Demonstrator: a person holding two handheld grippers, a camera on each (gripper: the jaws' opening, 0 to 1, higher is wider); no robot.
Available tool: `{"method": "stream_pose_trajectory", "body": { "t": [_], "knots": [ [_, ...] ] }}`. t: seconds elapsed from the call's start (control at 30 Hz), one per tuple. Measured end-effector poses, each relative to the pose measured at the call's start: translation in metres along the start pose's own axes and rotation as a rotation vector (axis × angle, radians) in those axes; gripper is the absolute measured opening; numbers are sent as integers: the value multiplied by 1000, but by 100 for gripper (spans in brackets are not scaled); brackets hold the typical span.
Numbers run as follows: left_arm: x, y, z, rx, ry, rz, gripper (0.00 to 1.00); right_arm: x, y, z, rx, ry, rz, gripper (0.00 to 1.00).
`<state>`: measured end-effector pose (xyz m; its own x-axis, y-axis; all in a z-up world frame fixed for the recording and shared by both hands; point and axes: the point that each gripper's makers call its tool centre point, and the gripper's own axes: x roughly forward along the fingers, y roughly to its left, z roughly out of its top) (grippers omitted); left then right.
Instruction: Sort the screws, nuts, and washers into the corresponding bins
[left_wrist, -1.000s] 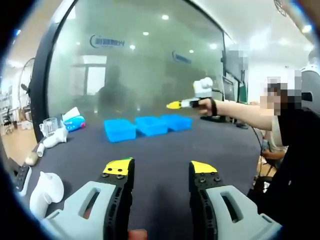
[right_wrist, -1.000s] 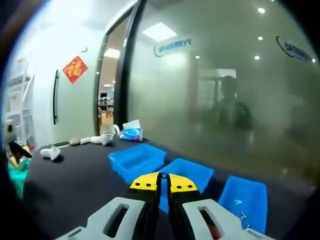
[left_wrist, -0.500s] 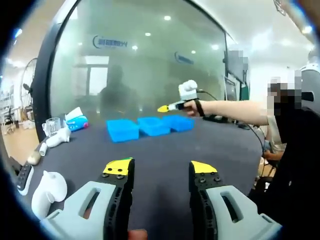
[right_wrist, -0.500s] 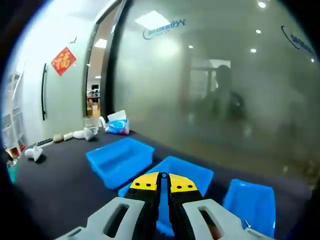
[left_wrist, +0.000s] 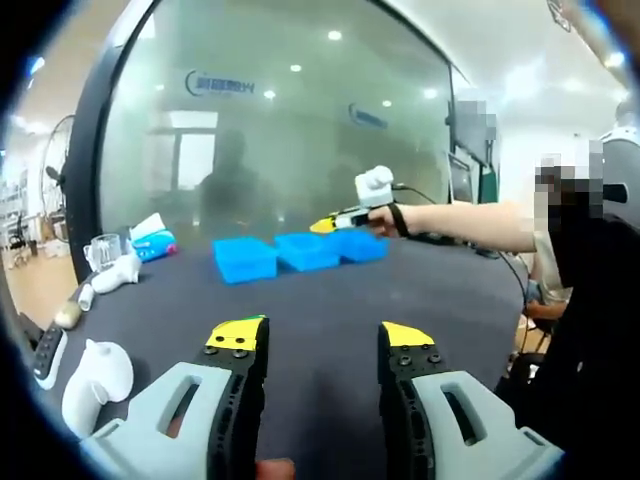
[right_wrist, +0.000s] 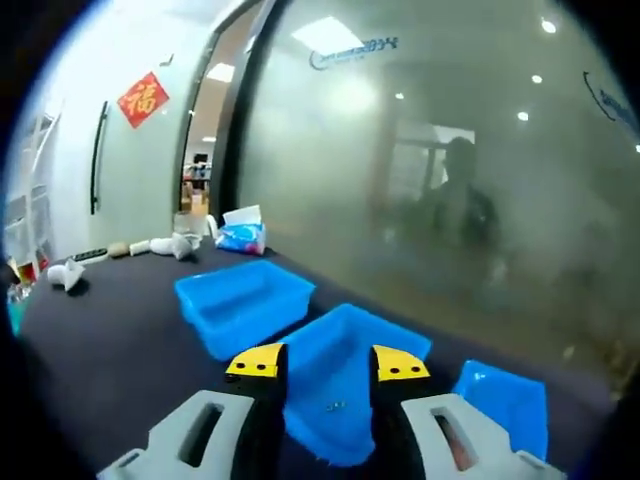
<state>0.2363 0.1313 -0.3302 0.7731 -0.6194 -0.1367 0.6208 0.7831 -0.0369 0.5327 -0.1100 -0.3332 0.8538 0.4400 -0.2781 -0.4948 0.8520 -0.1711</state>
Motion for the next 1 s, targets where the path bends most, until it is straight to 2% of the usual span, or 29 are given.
{"method": "stream_pose_trajectory", "body": {
  "t": [0.2, 0.43, 0.77, 1.0],
  "knots": [
    [2, -2, 2, 1, -3, -5, 42, -21, 6, -5, 23, -20, 10, 34],
    [4, -2, 2, -1, -4, -7, 42, -61, 19, -10, 15, -56, 39, 36],
    [8, -7, 6, 3, -8, -16, 42, -142, 47, -25, 19, -99, 83, 37],
    [12, -13, 9, 1, -9, -32, 43, -186, 63, -45, 28, -104, 103, 37]
  ]
}}
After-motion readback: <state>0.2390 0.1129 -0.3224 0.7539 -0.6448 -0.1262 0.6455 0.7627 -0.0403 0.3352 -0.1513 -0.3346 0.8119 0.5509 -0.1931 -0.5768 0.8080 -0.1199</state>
